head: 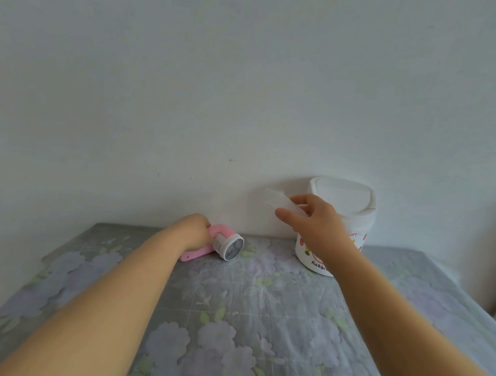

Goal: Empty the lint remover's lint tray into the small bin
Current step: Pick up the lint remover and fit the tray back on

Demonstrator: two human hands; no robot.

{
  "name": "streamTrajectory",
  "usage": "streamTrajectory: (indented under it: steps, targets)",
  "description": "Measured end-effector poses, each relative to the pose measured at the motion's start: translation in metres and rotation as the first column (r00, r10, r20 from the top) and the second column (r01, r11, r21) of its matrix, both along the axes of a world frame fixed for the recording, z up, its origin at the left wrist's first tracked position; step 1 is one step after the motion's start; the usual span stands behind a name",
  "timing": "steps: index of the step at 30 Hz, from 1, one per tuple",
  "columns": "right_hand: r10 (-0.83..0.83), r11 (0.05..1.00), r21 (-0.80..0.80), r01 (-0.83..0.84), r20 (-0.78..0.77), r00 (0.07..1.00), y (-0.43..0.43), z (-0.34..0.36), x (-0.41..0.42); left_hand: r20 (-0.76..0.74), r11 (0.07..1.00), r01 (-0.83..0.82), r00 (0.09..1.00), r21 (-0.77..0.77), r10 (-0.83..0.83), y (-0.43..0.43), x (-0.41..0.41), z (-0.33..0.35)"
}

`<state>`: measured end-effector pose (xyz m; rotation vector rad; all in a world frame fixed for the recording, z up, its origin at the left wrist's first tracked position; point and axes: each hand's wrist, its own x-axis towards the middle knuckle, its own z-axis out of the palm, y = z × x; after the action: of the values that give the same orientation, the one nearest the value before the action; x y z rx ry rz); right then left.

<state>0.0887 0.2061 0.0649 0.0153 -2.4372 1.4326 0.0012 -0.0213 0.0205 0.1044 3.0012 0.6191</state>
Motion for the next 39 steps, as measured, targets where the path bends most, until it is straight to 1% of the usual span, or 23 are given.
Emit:
streamTrajectory:
  steps: [1,3,6,8,10,12,14,19,21,23,25,29,32,36,39]
  targets:
    - [-0.001,1.000,0.005,0.001,0.001,1.000,0.001,0.001,0.001,-0.009,1.000,-0.005,1.000,0.019,0.005,0.001,0.001,0.001]
    - [-0.003,1.000,0.008,0.003,0.000,1.000,0.003,0.002,0.002,-0.041,0.993,-0.025,0.999,0.112,0.029,0.004,0.001,0.004]
    - [-0.011,1.000,0.002,0.011,-0.015,1.000,0.005,0.003,0.002,-0.064,0.941,-0.039,0.996,0.337,0.064,0.012,0.002,0.012]
    - [-0.020,1.000,-0.015,0.020,-0.029,0.999,0.005,0.004,0.003,-0.032,0.841,-0.041,0.997,0.539,0.069,0.021,0.005,0.019]
    - [-0.038,0.999,-0.039,0.036,-0.048,0.998,0.005,0.003,0.005,0.009,0.705,-0.074,0.995,0.706,0.095,0.032,0.009,0.025]
    - [-0.062,0.997,-0.056,0.059,-0.065,0.996,0.004,0.003,0.007,0.055,0.567,-0.097,0.994,0.818,0.092,0.043,0.013,0.030]
    - [-0.087,0.995,-0.061,0.082,-0.082,0.993,0.003,0.004,0.008,0.101,0.450,-0.113,0.994,0.886,0.051,0.053,0.017,0.033]
    - [-0.122,0.992,-0.058,0.116,-0.106,0.987,0.003,0.002,0.012,0.160,0.234,-0.134,0.982,0.963,-0.096,0.071,0.025,0.039]
    - [-0.127,0.992,-0.035,0.124,-0.116,0.985,0.003,0.001,0.014,0.175,0.154,-0.156,0.977,0.976,-0.124,0.076,0.028,0.041]
    - [-0.129,0.992,-0.015,0.129,-0.123,0.984,0.002,0.000,0.016,0.186,0.091,-0.174,0.973,0.980,-0.136,0.081,0.029,0.043]
    - [-0.128,0.992,0.004,0.130,-0.123,0.984,0.002,-0.002,0.016,0.184,0.049,-0.179,0.973,0.983,-0.136,0.084,0.030,0.044]
    - [-0.136,0.989,0.035,0.141,-0.117,0.984,0.001,-0.006,0.014,0.173,-0.003,-0.175,0.976,0.985,-0.130,0.087,0.030,0.046]
    - [-0.143,0.986,0.064,0.152,-0.136,0.980,0.000,-0.009,0.013,0.174,-0.025,-0.179,0.975,0.984,-0.135,0.088,0.032,0.048]
    - [-0.126,0.988,0.077,0.137,-0.133,0.983,-0.002,-0.010,0.012,0.176,-0.030,-0.184,0.969,0.982,-0.174,0.089,0.035,0.051]
    - [-0.120,0.988,0.081,0.132,-0.133,0.984,-0.003,-0.011,0.010,0.155,-0.014,-0.162,0.964,0.987,-0.217,0.088,0.036,0.051]
